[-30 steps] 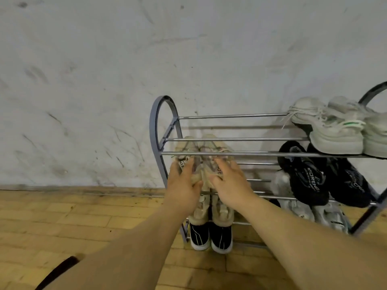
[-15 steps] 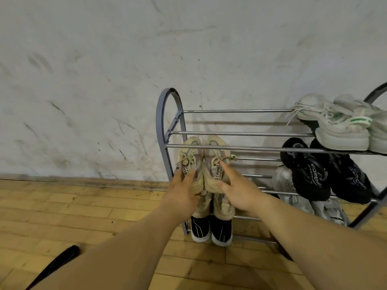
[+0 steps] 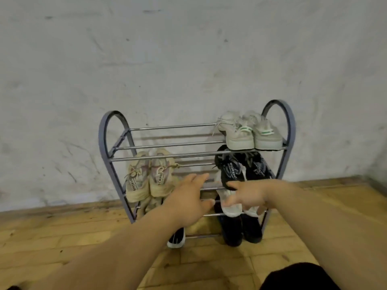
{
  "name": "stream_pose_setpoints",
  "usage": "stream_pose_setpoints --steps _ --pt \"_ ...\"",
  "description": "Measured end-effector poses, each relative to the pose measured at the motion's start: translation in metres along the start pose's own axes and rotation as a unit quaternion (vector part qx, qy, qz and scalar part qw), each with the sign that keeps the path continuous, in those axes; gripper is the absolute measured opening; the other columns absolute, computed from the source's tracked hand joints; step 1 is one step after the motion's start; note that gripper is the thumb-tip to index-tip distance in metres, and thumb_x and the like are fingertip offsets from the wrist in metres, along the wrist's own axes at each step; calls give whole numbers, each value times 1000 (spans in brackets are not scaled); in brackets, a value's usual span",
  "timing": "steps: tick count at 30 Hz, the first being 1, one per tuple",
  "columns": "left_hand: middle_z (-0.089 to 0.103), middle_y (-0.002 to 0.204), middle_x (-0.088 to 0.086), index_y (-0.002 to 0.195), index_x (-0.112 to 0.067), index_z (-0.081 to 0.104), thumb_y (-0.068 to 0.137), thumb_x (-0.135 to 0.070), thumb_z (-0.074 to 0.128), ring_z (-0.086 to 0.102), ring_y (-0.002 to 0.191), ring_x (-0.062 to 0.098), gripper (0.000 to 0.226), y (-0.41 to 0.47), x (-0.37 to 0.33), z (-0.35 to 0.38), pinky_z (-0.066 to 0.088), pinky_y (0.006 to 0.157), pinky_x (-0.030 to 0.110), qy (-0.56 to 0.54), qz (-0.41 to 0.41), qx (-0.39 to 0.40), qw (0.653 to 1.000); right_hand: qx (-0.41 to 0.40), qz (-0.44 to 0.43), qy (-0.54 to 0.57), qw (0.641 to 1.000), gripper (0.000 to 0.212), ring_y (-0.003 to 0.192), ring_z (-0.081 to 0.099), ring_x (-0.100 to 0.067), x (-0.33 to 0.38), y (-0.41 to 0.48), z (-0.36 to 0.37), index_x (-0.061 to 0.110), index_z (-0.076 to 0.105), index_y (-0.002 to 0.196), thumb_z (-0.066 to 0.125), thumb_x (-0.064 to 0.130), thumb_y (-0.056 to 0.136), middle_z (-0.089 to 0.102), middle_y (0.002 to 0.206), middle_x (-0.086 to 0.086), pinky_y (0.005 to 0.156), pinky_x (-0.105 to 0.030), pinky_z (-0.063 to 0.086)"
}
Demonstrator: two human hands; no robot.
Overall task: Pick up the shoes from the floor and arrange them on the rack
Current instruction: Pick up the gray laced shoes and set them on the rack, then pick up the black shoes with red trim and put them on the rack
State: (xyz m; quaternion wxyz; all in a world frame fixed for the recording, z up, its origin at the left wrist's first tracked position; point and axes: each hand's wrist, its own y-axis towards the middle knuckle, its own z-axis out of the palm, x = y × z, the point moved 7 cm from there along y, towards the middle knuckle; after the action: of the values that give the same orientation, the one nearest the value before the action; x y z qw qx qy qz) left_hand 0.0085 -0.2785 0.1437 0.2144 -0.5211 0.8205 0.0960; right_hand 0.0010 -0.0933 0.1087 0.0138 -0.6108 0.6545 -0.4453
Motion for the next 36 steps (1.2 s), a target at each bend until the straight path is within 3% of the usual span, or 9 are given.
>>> stream_pose_setpoints --steps 4,7,11,17,20,22,26,32,36 --pt "17 170 -1 164 -33 15 98 -51 60 18 156 24 82 -4 -114 54 23 125 37 10 133 67 989 -62 55 -16 996 108 127 52 -28 -114 -53 -20 41 7 163 72 65 80 32 164 -4 86 -39 56" --pt "16 171 -1 165 -35 12 99 -53 58 16 157 22 82 2 -182 102 20 123 32 28 184 145 972 -89 118 37 988 104 142 43 -28 -220 -91 -14 30 13 164 72 60 84 29 167 -7 107 -37 45" --pt "23 170 -1 165 -36 9 101 -55 53 34 150 24 80 22 -237 163 31 118 31 120 231 262 929 -99 211 108 966 97 149 35 -30 -343 -117 26 25 19 164 69 59 88 27 168 -6 114 -37 38" --pt "23 170 -8 163 -44 10 97 -58 59 34 151 15 83 37 -232 213 32 104 21 106 186 362 907 -118 315 187 923 97 129 55 -36 -472 -97 128 23 17 163 72 48 87 46 153 -16 99 -40 53" --pt "41 154 -17 158 -53 17 94 -58 62 49 134 7 78 49 -231 219 38 95 20 43 157 338 927 -89 360 162 914 101 143 33 -47 -512 -79 188 33 3 163 66 55 88 13 166 -14 112 -53 41" --pt "45 141 -26 155 -58 19 92 -59 63 50 124 -1 77 52 -228 223 40 92 18 23 146 335 930 -120 384 118 908 93 143 24 -48 -520 -71 213 38 0 162 63 43 93 7 165 -9 114 -59 37" --pt "45 131 -33 152 -60 23 90 -57 67 51 122 -4 76 52 -222 225 42 88 15 -11 120 344 931 -201 384 109 894 82 129 39 -34 -515 -64 217 38 16 159 50 8 91 39 142 -6 107 -58 43" --pt "47 144 -20 154 -56 27 88 -59 70 55 121 0 79 56 -211 204 46 94 21 -46 105 311 944 -264 186 196 926 68 115 59 -23 -424 -85 117 31 40 152 66 25 90 57 135 -2 93 -33 51" --pt "27 161 -22 157 -57 16 79 -59 80 34 144 3 101 39 -205 167 35 110 25 -67 119 272 952 -309 23 288 906 57 81 69 -18 -318 -131 33 45 48 136 75 25 89 69 89 -4 82 -38 58"
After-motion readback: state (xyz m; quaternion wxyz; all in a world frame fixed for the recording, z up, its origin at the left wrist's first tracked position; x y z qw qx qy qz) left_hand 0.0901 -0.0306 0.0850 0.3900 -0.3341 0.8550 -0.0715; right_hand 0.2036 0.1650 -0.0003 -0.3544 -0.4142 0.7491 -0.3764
